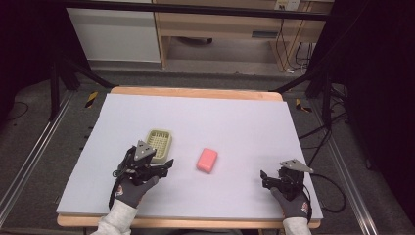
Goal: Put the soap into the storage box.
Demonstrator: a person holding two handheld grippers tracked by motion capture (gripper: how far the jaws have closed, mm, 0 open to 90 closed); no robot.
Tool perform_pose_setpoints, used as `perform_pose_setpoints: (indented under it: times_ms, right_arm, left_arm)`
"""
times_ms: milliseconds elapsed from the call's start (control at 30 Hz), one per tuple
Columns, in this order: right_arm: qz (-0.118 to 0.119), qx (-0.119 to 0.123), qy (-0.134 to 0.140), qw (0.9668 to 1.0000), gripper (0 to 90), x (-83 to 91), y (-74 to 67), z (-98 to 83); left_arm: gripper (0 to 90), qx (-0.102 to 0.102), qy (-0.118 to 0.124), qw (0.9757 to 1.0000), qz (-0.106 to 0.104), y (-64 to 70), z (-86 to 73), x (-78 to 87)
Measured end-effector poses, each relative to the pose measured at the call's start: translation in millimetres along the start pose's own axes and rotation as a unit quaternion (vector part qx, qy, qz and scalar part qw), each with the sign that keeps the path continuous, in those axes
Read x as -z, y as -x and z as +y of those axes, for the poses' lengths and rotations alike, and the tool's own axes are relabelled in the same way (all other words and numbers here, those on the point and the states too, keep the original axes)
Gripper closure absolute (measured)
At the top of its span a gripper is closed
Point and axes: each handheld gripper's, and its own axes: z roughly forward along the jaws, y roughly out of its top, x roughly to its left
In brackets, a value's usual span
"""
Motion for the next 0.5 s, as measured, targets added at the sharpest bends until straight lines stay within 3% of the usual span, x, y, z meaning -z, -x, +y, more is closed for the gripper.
perform_pose_setpoints:
  times_ms: [500]
  right_arm:
    - [-0.001,-0.002,0.002,1.0,8.7,0.2,-0.2,0.5]
  left_arm:
    - [26.2,-0.011,-0.001,0.9999,-0.011,13.3,13.8,-13.0]
